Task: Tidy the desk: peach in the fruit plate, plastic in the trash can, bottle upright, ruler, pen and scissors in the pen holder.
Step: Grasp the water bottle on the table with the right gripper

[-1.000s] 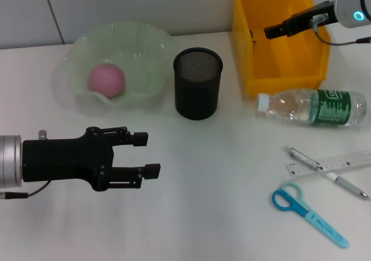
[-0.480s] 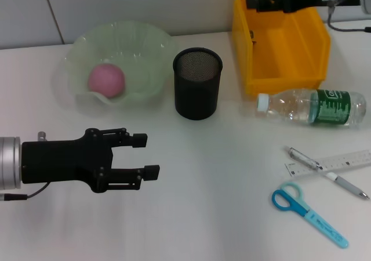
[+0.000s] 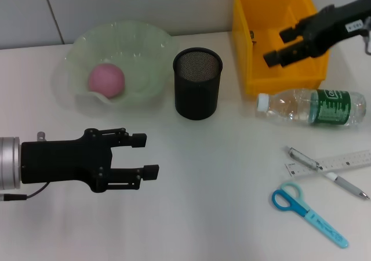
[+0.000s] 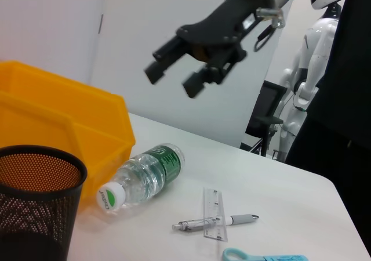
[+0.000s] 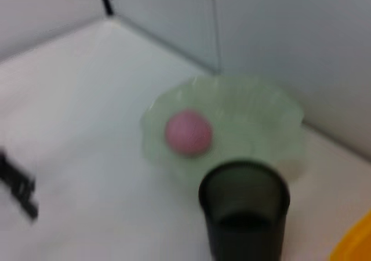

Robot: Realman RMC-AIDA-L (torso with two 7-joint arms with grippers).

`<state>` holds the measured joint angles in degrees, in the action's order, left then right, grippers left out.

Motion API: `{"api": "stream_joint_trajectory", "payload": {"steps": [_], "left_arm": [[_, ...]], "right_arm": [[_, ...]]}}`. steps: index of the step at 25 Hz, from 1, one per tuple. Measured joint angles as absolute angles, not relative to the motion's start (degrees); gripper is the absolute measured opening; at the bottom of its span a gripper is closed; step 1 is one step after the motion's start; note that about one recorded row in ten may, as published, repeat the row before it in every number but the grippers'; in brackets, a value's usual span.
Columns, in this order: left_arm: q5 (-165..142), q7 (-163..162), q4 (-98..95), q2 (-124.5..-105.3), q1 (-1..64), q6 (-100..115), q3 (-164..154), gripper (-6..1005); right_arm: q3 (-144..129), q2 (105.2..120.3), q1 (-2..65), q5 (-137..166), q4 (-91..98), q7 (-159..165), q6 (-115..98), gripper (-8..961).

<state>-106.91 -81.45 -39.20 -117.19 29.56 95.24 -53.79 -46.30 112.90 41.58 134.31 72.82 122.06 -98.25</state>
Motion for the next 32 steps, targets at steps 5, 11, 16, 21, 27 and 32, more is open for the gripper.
{"api": "stream_joint_trajectory", "payload": {"steps": [5, 11, 16, 21, 27, 32], "left_arm": [[-106.79, -81.55, -39.2, -117.17, 29.68, 95.1, -53.79, 749], [-106.78, -81.74, -39.2, -117.21, 29.78, 94.8, -53.73, 749], [-106.78, -81.75, -38.92, -117.27, 29.93, 94.68, -53.09, 748], [-106.78, -81.79, -38.78, -117.33, 29.77, 94.58, -52.84, 748], [-106.73, -81.95, -38.76, -117.35, 29.53, 94.56, -52.2, 747], [-106.69, -82.33, -38.76, -117.59, 29.46, 94.14, -52.12, 747]], "right_arm": [[-46.32, 111.88, 45.4, 142.69, 73.73, 121.78, -103.08, 767], [-46.81, 110.87, 50.8, 151.92, 70.52, 120.83, -106.35, 767], [-46.84, 110.24, 54.24, 158.98, 66.6, 119.45, -106.37, 763], [-47.02, 110.2, 54.39, 164.15, 65.5, 116.39, -105.71, 763], [-48.24, 110.01, 52.91, 167.15, 61.49, 113.38, -101.28, 764], [-53.75, 109.8, 51.85, 167.21, 57.81, 113.63, -95.62, 764]]}}
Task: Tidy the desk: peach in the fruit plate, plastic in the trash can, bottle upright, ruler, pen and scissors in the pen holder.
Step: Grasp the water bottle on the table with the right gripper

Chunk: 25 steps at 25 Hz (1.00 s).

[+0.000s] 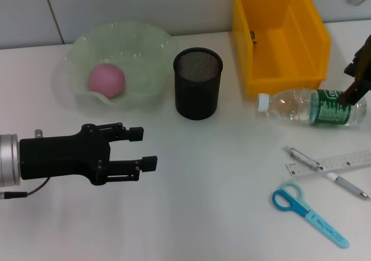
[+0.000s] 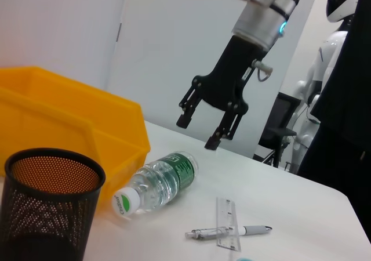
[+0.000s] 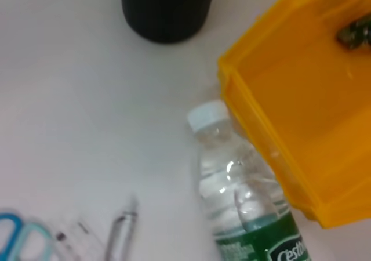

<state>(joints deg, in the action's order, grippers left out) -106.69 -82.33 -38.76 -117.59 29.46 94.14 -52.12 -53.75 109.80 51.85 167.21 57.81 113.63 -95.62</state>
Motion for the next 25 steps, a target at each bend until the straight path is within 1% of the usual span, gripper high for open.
{"api": "stream_joint_trajectory", "payload": {"steps": [9, 16, 21, 25], "left_arm": [[-106.69, -82.35, -38.65, -117.91, 29.23, 93.25, -52.03, 746], [-106.68, -82.36, -38.66, -118.03, 29.01, 93.25, -51.77, 745], [-106.68, -82.55, -38.67, -118.04, 29.0, 93.35, -51.63, 745], [-106.68, -82.97, -38.69, -118.04, 29.01, 93.47, -51.57, 745]], "right_arm": [[-60.02, 110.15, 50.38, 167.34, 55.56, 115.26, -89.33, 765], [-61.83, 110.25, 50.71, 167.35, 51.12, 114.93, -84.51, 764], [-63.3, 110.67, 50.71, 167.31, 48.67, 114.28, -81.66, 763], [-63.35, 110.77, 52.11, 167.27, 46.37, 115.14, -81.89, 764]]}}
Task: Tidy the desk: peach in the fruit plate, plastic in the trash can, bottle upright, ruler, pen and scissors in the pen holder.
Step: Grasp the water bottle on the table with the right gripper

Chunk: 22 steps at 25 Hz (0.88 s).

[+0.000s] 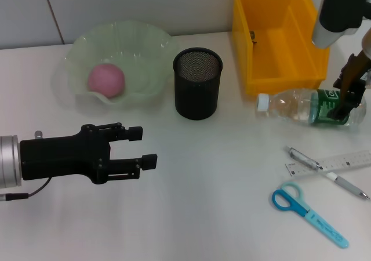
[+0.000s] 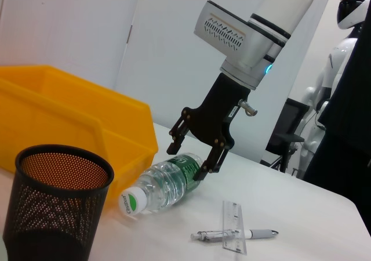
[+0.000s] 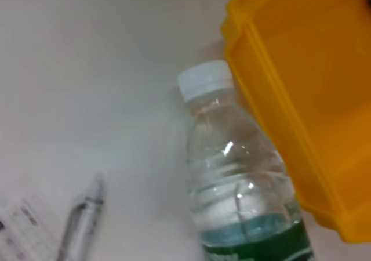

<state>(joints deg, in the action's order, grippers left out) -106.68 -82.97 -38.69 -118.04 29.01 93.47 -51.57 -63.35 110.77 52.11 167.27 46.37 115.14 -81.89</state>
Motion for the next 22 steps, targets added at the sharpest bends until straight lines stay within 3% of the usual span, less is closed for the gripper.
{"api": "stream_joint_trajectory", "payload": {"steps": [11, 22], "left_arm": [[-106.7, -83.24, -38.91, -118.03, 29.06, 93.6, -51.59, 744], [-106.68, -83.21, -39.11, -118.03, 29.0, 93.7, -51.59, 743]], "right_arm": [[-64.7, 110.86, 54.11, 167.25, 43.24, 118.6, -82.86, 765], [-65.98, 112.36, 53.13, 167.26, 43.08, 118.71, -81.83, 766]]}}
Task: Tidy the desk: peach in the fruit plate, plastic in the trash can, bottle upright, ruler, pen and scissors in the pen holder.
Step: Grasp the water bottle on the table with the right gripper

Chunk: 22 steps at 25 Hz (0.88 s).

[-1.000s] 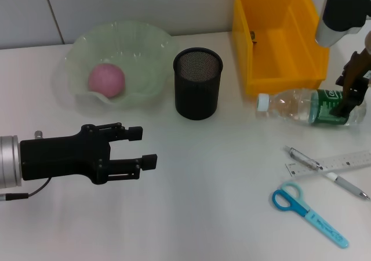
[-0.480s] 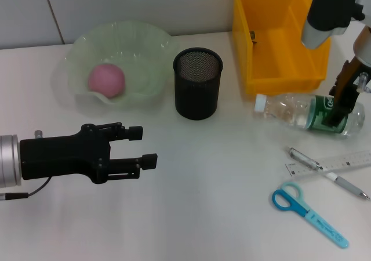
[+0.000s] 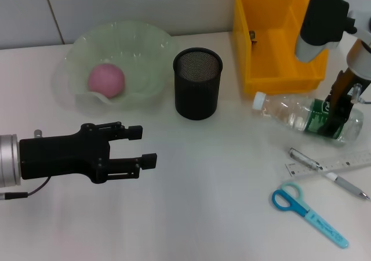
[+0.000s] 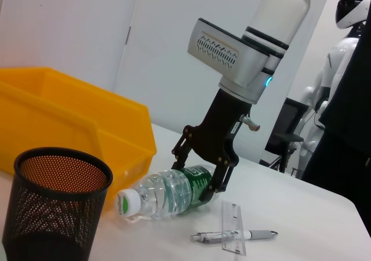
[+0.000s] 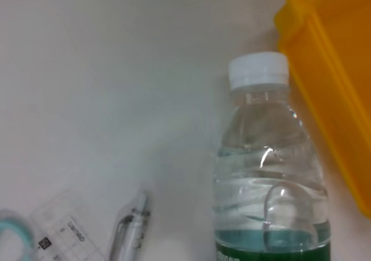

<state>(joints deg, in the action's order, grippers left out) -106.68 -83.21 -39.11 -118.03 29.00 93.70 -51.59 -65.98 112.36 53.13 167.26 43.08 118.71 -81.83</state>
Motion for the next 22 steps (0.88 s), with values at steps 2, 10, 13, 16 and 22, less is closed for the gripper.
{"api": "stream_joint_trajectory", "payload": {"steps": [2, 10, 13, 16, 22], "left_arm": [[-106.65, -83.08, -39.18, -118.03, 28.99, 93.7, -51.59, 742], [-106.6, -82.71, -39.2, -118.03, 28.91, 93.69, -51.59, 742], [-106.6, -82.66, -39.2, -118.0, 28.91, 93.69, -51.59, 741], [-106.6, -82.65, -39.2, -117.96, 28.86, 93.69, -51.59, 741], [-106.61, -82.63, -39.2, -117.88, 28.83, 93.69, -51.59, 740]], "right_arm": [[-65.99, 112.78, 52.92, 167.26, 43.07, 118.72, -81.81, 768], [-65.77, 114.01, 51.63, 167.26, 43.15, 118.74, -81.32, 769], [-65.66, 114.43, 50.95, 167.25, 43.24, 118.73, -80.7, 769], [-65.61, 114.52, 50.76, 167.22, 43.14, 118.73, -80.4, 768], [-65.46, 115.04, 50.54, 167.2, 43.36, 118.6, -80.31, 768]]}}
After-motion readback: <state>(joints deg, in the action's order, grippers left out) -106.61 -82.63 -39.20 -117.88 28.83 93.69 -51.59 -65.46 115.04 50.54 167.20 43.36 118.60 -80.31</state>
